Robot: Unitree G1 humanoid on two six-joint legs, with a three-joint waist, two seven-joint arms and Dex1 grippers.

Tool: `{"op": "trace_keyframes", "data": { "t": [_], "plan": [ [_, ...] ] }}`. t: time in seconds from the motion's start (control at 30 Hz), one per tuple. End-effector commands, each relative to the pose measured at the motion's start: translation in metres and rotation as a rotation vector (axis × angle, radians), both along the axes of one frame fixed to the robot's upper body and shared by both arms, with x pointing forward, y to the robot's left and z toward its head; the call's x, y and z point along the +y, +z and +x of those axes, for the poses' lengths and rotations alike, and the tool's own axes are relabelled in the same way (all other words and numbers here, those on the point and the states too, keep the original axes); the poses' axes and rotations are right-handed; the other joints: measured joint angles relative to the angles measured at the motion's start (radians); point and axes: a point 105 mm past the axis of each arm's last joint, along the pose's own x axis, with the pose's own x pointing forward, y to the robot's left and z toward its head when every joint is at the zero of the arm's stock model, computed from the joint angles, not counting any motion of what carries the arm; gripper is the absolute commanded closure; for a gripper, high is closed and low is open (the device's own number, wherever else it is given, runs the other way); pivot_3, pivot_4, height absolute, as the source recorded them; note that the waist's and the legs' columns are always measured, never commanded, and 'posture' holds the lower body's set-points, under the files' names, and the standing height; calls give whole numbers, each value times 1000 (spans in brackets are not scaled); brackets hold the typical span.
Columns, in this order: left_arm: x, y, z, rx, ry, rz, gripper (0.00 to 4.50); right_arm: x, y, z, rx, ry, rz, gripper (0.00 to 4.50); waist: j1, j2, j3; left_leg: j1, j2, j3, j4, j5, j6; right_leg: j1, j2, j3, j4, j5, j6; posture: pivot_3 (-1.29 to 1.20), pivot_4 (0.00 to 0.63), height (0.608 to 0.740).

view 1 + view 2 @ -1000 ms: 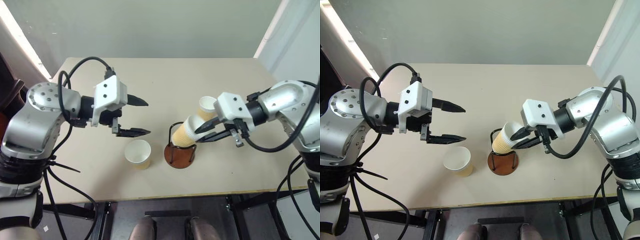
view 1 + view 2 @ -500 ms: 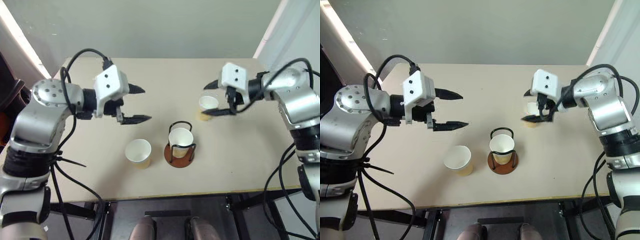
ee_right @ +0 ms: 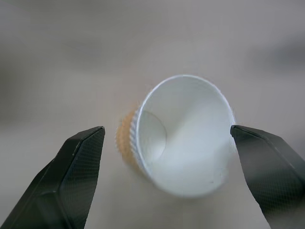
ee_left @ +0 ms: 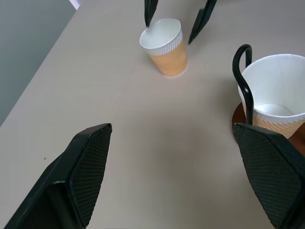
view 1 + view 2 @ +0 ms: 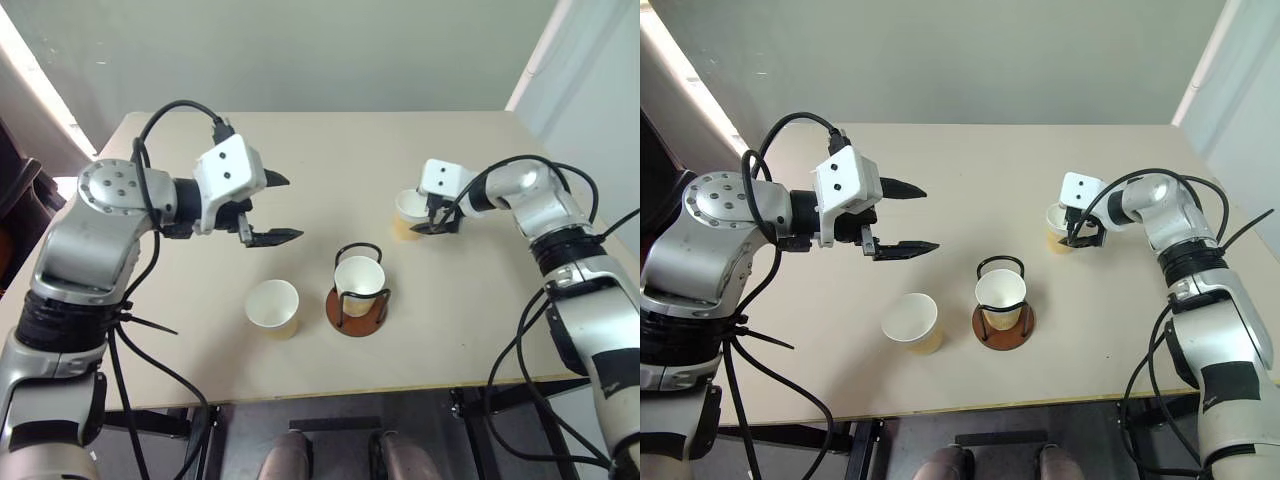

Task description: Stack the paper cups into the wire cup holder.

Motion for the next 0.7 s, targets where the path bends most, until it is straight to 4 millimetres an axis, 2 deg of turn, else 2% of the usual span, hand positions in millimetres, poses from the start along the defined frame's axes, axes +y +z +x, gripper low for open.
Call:
{"op": "trace_keyframes", "data": {
  "t": [0.03, 0.1, 0.33, 0.43, 0.5, 0.57, 0.7],
  "plan": [
    [5, 11, -8, -44, 24, -3, 94, 2, 7, 3, -22, 12, -10, 282, 0, 0, 0, -1, 0, 0, 0, 0, 0, -1, 0, 0, 0, 0, 0, 0, 150, 740],
    [6, 10, -10, -41, 33, -1, 94, 3, 3, 3, -9, 14, -10, 683, 0, 0, 0, -2, 0, 0, 1, 0, -1, -2, 0, 0, 0, 0, 0, 0, 150, 740],
    [10, 10, -14, -33, 50, 5, 94, 3, -1, 2, 4, 29, -25, 3161, 0, 0, 0, -2, 0, 0, 1, 1, -2, -2, 0, 0, 0, 0, 0, 0, 150, 740],
    [11, 11, -13, -34, 51, 4, 94, 4, 8, 2, -12, 43, -15, 4279, -1, 0, 0, -2, 0, 0, 1, 1, -3, -2, 0, 0, 2, 0, 0, 0, 150, 740],
    [11, 12, -12, -36, 50, 3, 94, 6, 22, -3, -23, 88, 21, 4458, -1, 0, 0, -2, 0, 0, 1, 1, -3, -2, 0, 0, 2, 0, 0, 0, 150, 740],
    [12, 13, -10, -39, 51, 2, 94, 10, 53, -17, -43, 173, 91, 4458, 0, 0, 0, -2, 0, 0, 1, 1, -4, -2, 0, 0, 3, 0, 0, 0, 150, 740],
    [13, 11, -7, -39, 51, 1, 94, 29, 114, -66, -63, 396, 203, 4458, 0, 1, 0, -4, 0, 1, 0, 3, -8, -4, 0, -1, 3, 0, -1, 0, 150, 740]
  ]
}}
